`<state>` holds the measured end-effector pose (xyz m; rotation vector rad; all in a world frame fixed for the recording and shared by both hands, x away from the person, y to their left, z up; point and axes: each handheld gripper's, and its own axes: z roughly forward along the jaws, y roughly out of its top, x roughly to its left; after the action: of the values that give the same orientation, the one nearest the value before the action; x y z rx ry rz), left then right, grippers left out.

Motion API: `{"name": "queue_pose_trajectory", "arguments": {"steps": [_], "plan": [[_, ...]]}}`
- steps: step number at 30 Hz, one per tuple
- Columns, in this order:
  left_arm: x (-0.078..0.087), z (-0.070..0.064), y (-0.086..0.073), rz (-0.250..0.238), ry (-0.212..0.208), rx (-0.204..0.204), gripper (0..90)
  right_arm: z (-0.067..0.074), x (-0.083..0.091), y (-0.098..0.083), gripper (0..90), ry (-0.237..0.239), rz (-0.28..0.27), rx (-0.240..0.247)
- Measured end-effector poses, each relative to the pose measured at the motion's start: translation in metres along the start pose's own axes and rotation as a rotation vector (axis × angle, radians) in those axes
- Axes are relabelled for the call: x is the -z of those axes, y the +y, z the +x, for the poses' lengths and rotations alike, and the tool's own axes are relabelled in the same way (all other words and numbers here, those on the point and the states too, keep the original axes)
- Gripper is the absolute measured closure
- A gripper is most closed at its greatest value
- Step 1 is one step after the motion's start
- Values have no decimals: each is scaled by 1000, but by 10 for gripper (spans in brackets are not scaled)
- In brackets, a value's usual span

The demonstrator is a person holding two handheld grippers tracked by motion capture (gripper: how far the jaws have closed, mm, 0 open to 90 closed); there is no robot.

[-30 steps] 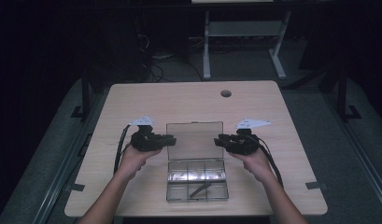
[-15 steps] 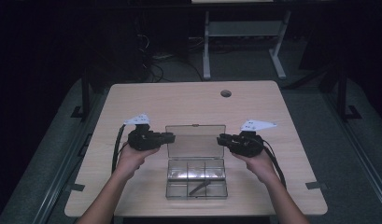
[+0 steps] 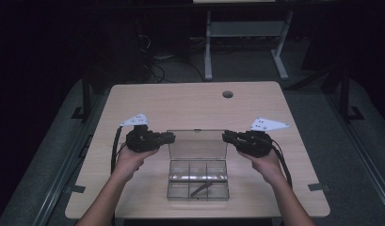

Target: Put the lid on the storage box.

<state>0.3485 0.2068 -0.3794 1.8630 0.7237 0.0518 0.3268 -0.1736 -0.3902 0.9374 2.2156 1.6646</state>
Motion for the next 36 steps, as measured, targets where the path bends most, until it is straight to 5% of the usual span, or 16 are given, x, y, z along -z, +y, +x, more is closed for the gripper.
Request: {"name": "queue_pose_trajectory", "arguments": {"steps": [28, 36], "plan": [[25, -27, -6, -23, -10, -37, 737, 17, 18, 3, 781, 64, 0, 103], [37, -32, -11, -21, 19, -45, 635, 20, 20, 0, 775, 74, -8, 110]]}}
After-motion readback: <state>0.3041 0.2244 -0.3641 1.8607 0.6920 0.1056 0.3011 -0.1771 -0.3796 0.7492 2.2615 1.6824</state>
